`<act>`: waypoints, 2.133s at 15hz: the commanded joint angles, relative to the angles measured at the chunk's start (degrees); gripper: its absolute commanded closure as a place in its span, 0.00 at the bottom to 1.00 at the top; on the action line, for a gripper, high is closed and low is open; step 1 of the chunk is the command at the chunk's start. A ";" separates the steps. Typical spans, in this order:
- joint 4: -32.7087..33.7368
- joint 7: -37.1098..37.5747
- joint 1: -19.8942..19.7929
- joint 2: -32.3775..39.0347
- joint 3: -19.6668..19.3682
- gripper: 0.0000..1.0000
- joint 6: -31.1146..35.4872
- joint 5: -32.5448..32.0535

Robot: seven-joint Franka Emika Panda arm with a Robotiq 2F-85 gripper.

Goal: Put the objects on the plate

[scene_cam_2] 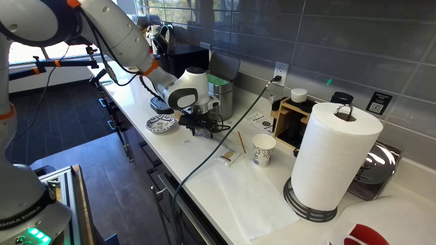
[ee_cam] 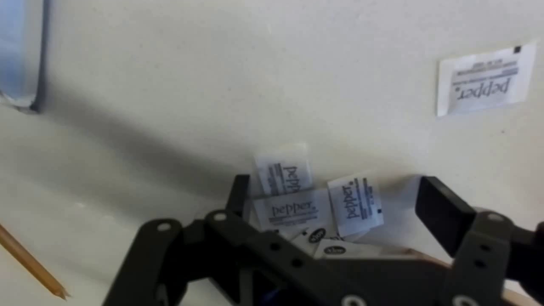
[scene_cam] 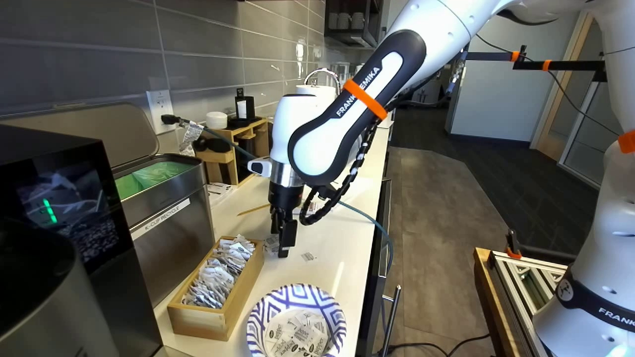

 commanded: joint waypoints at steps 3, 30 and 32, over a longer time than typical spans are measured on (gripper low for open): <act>1.70 0.13 1.94 0.24 -0.92 0.00 -2.42 -0.53; 13.98 11.09 6.77 6.15 -6.08 0.88 -16.06 -6.03; 13.41 12.08 6.76 5.55 -6.09 1.00 -16.02 -5.85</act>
